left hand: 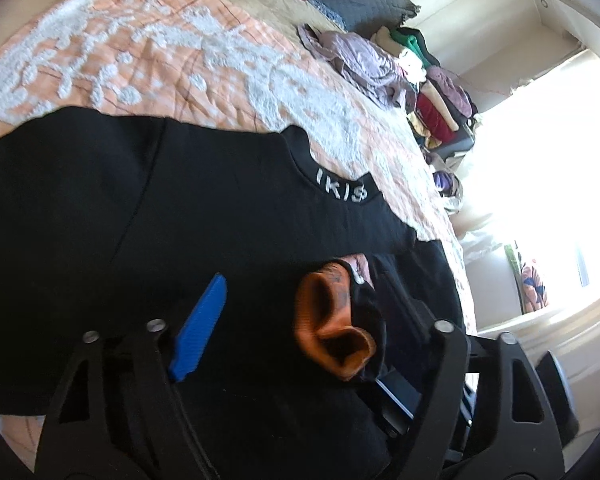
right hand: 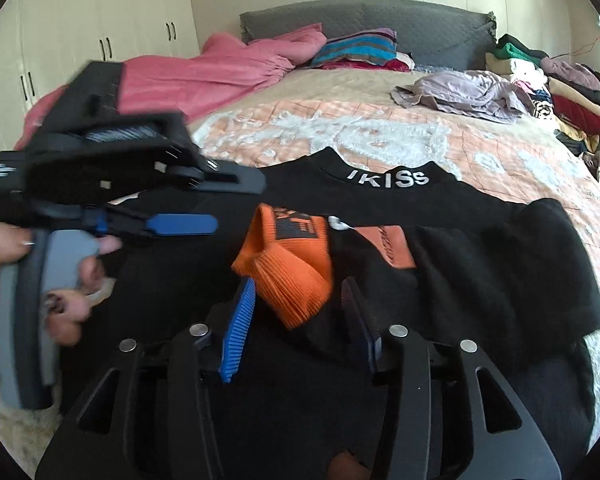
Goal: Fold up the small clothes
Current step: 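Carry the cuff across the sweatshirt body and release it with the right gripper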
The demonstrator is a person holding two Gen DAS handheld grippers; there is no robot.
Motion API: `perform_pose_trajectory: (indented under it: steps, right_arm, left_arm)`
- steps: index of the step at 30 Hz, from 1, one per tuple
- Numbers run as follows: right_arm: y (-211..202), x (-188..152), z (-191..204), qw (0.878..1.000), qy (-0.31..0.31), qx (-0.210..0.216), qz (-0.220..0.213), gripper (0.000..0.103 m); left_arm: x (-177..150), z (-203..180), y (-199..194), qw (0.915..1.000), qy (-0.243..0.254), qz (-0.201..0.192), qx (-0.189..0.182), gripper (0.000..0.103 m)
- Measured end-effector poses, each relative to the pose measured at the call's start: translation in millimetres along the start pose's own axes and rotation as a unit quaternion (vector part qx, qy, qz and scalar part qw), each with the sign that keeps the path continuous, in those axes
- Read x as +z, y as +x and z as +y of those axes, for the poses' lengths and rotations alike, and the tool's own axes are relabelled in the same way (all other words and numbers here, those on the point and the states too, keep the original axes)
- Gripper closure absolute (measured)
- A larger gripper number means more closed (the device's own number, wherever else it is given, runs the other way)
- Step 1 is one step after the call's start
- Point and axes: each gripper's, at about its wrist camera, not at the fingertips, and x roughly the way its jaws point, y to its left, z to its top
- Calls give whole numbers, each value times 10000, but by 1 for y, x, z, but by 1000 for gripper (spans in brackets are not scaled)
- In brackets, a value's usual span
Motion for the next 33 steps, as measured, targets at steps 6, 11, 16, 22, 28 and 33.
perform_pose_trajectory:
  steps: [6, 11, 16, 22, 28, 33]
  right_arm:
    - [-36, -7, -20, 9990, 337, -164, -239, 55]
    - [-53, -9, -44, 9964, 682, -351, -367, 55]
    - [-62, -13, -62, 9935, 893, -571, -406, 55]
    - [-71, -13, -79, 9903, 1028, -768, -527, 55]
    - [-74, -13, -87, 9889, 1068, -877, -548, 55]
    - [-74, -8, -93, 9878, 1087, -962, -573, 55]
  left_arm:
    - [-6, -6, 14, 9998, 108, 167, -27, 50]
    - [-6, -13, 24, 9994, 243, 208, -93, 72]
    - [-6, -23, 28, 9984, 482, 238, -161, 103]
    - [0, -26, 2, 9979, 542, -52, -357, 103]
    - [3, -14, -7, 9991, 360, -192, -91, 100]
    - [5, -12, -26, 9977, 427, -491, 168, 88]
